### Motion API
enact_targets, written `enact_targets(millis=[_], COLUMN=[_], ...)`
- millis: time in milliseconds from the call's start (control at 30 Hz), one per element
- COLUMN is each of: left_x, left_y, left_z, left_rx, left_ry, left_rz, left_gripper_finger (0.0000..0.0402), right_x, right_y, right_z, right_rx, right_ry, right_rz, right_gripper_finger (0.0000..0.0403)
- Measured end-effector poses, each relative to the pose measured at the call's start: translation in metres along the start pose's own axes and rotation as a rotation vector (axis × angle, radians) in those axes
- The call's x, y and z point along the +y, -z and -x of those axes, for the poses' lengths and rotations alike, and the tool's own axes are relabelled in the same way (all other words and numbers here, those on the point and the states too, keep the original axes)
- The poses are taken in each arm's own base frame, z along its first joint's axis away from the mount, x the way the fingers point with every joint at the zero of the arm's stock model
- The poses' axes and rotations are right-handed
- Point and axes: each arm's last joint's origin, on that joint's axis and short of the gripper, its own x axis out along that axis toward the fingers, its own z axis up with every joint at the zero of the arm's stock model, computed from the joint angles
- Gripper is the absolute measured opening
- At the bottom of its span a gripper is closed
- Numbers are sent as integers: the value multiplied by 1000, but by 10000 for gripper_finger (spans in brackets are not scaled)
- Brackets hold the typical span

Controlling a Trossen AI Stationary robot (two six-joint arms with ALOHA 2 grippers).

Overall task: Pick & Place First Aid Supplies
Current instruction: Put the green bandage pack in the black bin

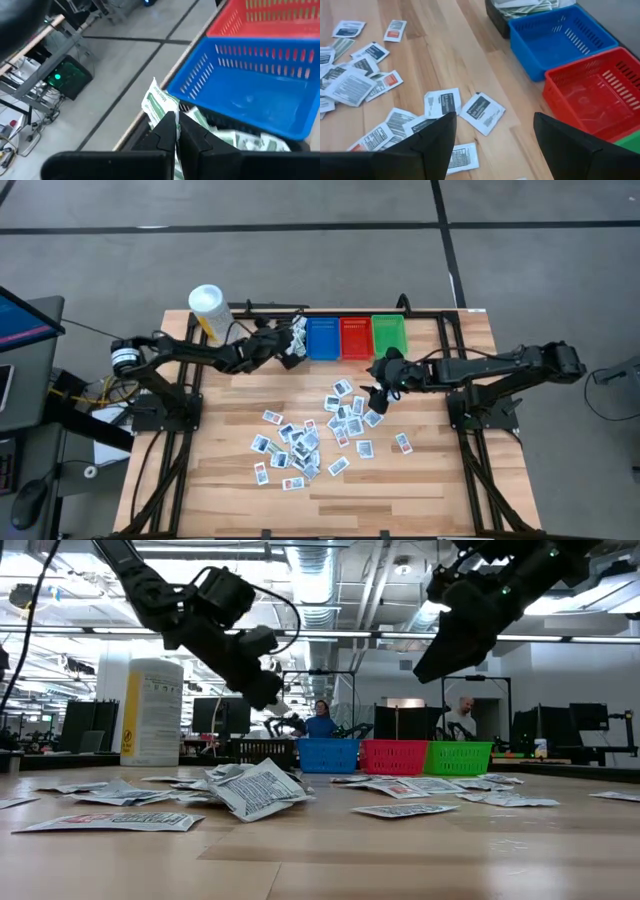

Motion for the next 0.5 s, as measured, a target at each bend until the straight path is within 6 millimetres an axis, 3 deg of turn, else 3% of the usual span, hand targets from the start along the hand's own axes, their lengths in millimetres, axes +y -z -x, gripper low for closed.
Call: enact_targets(millis=[300,500], left_x=[-7,1], left_y=[11,15], left_z=[-10,-16], left_rx=[48,57], left_ry=[11,28], left_rz=[0,47], left_gripper_finger=[12,12], right_x=[2,0], right_y=[-3,-6], right_z=[0,0], right_rx=[-32,-62], right_ry=[-10,-9], right_rz=[-8,-24], right_gripper_finger=[260,260])
